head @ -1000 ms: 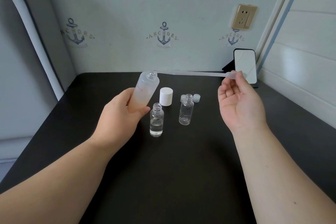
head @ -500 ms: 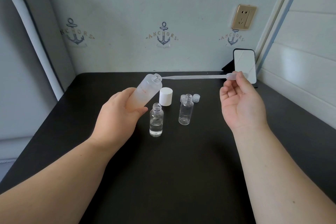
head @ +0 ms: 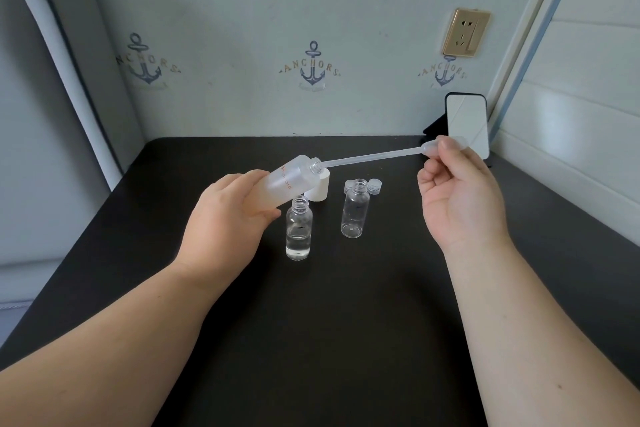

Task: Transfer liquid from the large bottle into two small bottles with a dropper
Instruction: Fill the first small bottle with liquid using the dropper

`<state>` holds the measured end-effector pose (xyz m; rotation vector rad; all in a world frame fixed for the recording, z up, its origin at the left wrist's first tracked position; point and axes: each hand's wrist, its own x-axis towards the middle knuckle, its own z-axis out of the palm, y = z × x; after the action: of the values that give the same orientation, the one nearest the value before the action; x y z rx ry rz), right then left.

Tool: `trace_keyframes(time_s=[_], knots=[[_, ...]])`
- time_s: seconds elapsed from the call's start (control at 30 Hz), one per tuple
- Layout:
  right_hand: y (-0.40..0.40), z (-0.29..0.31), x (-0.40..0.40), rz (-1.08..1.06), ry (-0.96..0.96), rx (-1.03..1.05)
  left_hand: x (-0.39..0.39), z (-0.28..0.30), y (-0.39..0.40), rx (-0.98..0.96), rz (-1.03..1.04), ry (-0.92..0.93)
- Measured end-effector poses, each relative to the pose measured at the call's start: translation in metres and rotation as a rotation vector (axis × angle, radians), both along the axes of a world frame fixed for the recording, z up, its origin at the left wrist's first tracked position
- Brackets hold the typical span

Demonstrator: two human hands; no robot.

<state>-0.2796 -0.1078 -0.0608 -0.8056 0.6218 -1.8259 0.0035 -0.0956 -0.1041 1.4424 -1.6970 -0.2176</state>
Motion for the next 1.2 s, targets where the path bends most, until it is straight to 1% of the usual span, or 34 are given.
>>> trace_keyframes(time_s=[0.4, 0.63, 0.87, 1.03, 1.2], knots=[[0.007, 0.002, 0.013, 0.066, 0.073, -0.001, -0.002, -0.001, -0.002, -0.029, -0.002, -0.039], [0.009, -0.001, 0.02, 0.081, 0.234, -0.029, -0.004, -0.001, -0.001, -0.04, -0.004, -0.052], [0.011, -0.001, 0.025, 0.049, 0.359, -0.036, -0.005, -0.001, -0.001, -0.058, -0.009, -0.065], [0.012, -0.002, 0.028, 0.069, 0.448, -0.042, -0.005, -0.001, -0.001, -0.077, -0.014, -0.066], [0.012, -0.002, 0.028, 0.085, 0.47, -0.04, -0.005, -0.001, -0.001, -0.067, -0.007, -0.068]])
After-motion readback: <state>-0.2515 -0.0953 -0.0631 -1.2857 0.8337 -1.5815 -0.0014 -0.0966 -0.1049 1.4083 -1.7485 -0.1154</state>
